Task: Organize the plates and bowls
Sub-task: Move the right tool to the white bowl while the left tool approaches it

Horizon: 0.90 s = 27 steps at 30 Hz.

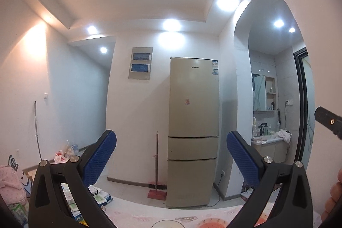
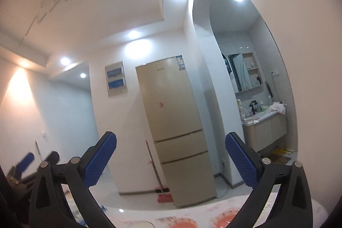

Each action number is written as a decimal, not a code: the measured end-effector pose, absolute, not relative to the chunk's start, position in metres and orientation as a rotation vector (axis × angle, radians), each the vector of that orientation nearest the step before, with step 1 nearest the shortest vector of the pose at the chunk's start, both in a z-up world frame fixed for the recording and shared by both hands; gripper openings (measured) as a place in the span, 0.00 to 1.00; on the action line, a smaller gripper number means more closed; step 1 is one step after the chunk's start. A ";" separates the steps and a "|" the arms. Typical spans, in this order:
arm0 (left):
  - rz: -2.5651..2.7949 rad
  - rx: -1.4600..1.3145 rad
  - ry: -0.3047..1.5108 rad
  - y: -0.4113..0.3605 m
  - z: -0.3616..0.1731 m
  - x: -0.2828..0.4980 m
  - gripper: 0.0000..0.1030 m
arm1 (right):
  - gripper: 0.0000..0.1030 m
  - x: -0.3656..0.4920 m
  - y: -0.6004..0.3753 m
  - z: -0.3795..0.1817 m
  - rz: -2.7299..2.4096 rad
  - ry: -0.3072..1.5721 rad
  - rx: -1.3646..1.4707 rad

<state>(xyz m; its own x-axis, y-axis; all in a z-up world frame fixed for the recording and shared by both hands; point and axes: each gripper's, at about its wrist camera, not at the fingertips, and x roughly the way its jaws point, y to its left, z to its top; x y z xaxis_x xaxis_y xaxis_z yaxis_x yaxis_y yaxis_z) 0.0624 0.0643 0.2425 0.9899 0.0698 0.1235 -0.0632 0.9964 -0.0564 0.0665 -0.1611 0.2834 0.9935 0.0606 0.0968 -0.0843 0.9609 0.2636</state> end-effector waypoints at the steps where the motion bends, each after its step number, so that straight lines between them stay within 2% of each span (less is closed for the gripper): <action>1: 0.051 -0.054 -0.120 0.066 0.243 0.065 1.00 | 1.00 0.073 -0.158 0.283 0.091 -0.077 0.271; 7: 0.056 -0.030 -0.100 0.073 0.217 0.087 1.00 | 1.00 0.132 -0.132 0.248 0.117 0.036 0.247; 11: 0.012 -0.078 0.013 0.087 0.185 0.120 1.00 | 1.00 0.175 -0.128 0.204 0.027 0.132 0.327; 18: 0.036 -0.142 0.200 0.109 0.155 0.173 1.00 | 1.00 0.238 -0.095 0.170 0.085 0.320 0.196; 27: 0.132 -0.181 0.441 0.123 0.106 0.236 1.00 | 1.00 0.305 -0.066 0.107 0.136 0.546 0.194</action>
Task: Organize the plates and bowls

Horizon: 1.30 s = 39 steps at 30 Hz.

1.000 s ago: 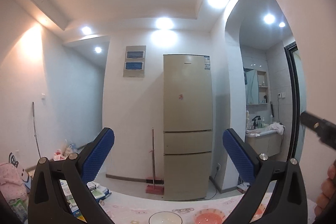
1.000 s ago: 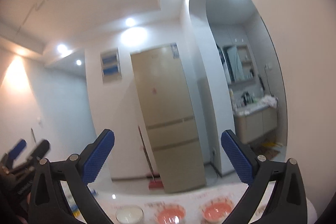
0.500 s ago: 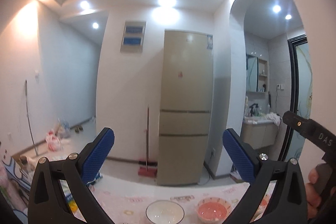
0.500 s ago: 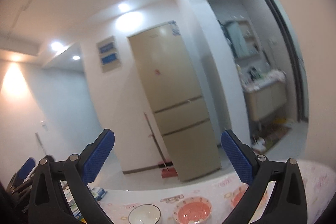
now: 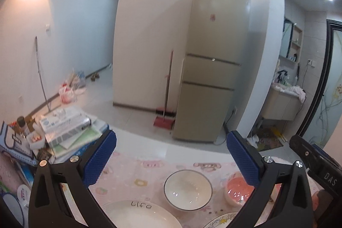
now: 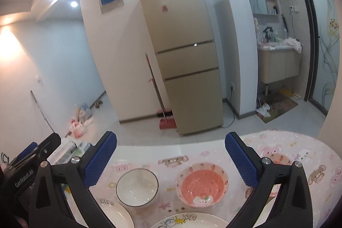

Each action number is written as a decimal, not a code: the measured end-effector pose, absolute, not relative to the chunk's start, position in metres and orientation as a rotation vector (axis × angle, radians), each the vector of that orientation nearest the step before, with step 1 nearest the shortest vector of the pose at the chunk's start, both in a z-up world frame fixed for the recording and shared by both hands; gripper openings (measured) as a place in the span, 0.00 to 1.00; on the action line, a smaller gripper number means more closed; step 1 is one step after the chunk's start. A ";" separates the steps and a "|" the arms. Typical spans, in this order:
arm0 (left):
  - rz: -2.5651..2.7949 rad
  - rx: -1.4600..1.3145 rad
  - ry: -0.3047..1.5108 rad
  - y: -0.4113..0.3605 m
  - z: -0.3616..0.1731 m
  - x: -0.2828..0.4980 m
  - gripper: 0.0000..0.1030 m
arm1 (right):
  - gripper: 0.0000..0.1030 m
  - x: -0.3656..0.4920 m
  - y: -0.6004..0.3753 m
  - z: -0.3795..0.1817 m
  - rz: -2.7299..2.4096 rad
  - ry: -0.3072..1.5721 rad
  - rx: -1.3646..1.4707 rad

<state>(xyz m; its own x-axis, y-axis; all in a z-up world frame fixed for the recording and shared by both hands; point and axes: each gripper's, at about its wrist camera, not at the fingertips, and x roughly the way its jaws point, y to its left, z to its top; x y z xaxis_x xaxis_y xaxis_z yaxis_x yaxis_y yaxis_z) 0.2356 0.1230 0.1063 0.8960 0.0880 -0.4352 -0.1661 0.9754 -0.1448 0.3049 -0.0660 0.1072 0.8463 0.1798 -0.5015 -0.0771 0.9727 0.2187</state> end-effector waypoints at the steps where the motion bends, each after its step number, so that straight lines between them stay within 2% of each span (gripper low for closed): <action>1: 0.126 -0.191 0.477 0.126 0.099 0.243 1.00 | 0.99 0.309 -0.067 0.100 0.146 0.568 0.193; 9: 0.035 -0.326 0.642 0.142 0.059 0.279 1.00 | 0.91 0.349 -0.051 0.036 0.295 0.789 0.240; 11: 0.043 -0.302 0.677 0.138 0.051 0.286 0.98 | 0.83 0.355 -0.042 0.023 0.319 0.827 0.223; 15: 0.037 -0.285 0.766 0.135 0.032 0.300 0.87 | 0.72 0.371 -0.036 -0.005 0.377 0.945 0.256; 17: 0.025 -0.295 0.811 0.136 0.021 0.306 0.81 | 0.63 0.375 -0.031 -0.018 0.386 0.989 0.265; 22: 0.018 -0.327 0.921 0.138 -0.004 0.320 0.61 | 0.56 0.383 -0.017 -0.042 0.390 1.038 0.226; 27: -0.009 -0.339 0.981 0.136 -0.020 0.329 0.47 | 0.45 0.381 -0.004 -0.057 0.434 1.095 0.201; 32: -0.030 -0.327 1.042 0.133 -0.035 0.337 0.40 | 0.34 0.382 0.002 -0.067 0.414 1.127 0.172; 34: -0.032 -0.319 1.064 0.131 -0.041 0.340 0.34 | 0.30 0.383 0.004 -0.071 0.394 1.133 0.157; 39: -0.029 -0.312 1.103 0.132 -0.054 0.344 0.29 | 0.30 0.387 0.007 -0.083 0.386 1.156 0.146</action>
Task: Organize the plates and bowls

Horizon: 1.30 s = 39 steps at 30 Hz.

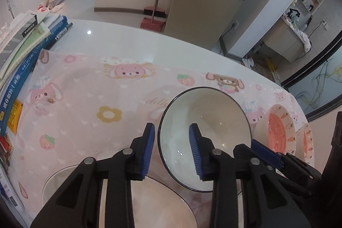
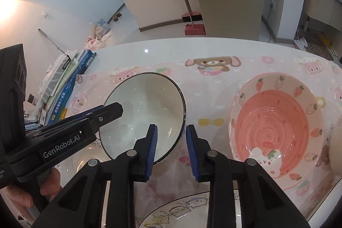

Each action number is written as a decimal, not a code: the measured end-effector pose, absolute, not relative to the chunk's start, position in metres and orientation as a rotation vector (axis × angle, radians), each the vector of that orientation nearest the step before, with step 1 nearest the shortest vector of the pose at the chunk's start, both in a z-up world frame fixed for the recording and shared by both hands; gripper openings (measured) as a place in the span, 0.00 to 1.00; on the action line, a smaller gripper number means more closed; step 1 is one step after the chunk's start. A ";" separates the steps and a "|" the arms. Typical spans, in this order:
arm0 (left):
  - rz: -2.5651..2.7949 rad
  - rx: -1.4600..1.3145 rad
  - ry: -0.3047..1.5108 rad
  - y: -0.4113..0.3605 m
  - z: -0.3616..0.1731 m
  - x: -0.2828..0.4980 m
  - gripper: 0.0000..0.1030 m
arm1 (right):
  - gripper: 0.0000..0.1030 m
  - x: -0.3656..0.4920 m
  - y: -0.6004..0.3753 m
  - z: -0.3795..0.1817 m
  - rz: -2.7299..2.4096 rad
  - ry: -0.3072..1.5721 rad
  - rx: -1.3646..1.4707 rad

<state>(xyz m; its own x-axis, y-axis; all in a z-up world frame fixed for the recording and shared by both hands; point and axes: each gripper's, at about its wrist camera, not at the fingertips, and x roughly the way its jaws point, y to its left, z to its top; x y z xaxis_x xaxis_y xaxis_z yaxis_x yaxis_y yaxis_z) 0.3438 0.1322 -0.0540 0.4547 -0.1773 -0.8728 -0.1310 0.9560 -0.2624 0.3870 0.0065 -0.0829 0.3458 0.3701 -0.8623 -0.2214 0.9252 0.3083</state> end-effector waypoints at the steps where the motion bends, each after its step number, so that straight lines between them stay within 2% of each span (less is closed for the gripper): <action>1: -0.027 -0.315 1.112 0.133 -0.057 0.345 0.28 | 0.30 0.387 0.007 -0.084 0.384 1.159 0.144; 6: -0.035 -0.335 1.155 0.133 -0.071 0.349 0.23 | 0.30 0.390 0.008 -0.093 0.387 1.182 0.153; 8: -0.037 -0.337 1.171 0.133 -0.076 0.350 0.21 | 0.26 0.390 0.007 -0.094 0.379 1.175 0.153; 15: -0.015 -0.326 1.197 0.136 -0.087 0.351 0.20 | 0.26 0.387 0.011 -0.095 0.361 1.137 0.129; 17: -0.027 -0.338 1.193 0.135 -0.087 0.351 0.15 | 0.25 0.388 0.012 -0.095 0.359 1.137 0.123; 25: -0.018 -0.335 1.195 0.133 -0.086 0.351 0.14 | 0.25 0.388 0.014 -0.097 0.353 1.132 0.113; 39: -0.018 -0.378 1.157 0.138 -0.071 0.345 0.14 | 0.25 0.390 -0.002 -0.094 0.387 1.161 0.254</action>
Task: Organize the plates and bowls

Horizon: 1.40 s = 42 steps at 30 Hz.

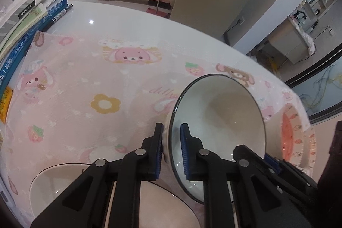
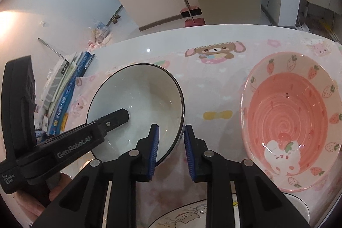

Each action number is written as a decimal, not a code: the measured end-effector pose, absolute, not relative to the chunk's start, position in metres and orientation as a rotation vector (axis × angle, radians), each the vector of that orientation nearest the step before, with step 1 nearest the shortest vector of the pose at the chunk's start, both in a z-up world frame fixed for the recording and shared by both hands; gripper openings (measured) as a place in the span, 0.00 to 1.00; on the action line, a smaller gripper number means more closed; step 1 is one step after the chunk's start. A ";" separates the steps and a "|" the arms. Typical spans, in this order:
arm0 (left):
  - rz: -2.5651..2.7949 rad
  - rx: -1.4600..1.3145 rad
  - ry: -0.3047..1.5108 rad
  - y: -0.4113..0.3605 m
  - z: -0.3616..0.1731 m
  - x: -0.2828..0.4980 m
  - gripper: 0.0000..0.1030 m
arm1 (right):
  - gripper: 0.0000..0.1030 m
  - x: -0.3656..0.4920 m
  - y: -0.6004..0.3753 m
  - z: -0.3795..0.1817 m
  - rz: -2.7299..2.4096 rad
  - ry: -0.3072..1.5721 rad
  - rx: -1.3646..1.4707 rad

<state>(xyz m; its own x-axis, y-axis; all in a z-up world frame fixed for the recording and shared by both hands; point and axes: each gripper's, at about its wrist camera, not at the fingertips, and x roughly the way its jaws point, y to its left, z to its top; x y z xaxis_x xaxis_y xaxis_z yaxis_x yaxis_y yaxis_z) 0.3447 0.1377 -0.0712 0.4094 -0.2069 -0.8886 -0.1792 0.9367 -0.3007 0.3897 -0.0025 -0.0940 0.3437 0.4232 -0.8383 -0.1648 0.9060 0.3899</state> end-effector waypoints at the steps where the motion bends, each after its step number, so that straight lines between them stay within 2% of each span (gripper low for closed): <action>1: -0.031 -0.393 1.152 0.139 -0.069 0.344 0.14 | 0.25 0.389 -0.005 -0.089 0.390 1.148 0.259; 26: -0.103 -0.343 0.899 0.119 0.033 0.300 0.14 | 0.25 0.351 -0.044 0.022 0.458 0.955 0.251; 35: -0.152 -0.284 0.876 0.059 0.070 0.300 0.14 | 0.25 0.333 -0.108 0.057 0.381 0.875 0.311; 42: -0.204 -0.233 0.865 0.010 0.075 0.313 0.14 | 0.25 0.331 -0.158 0.053 0.337 0.848 0.383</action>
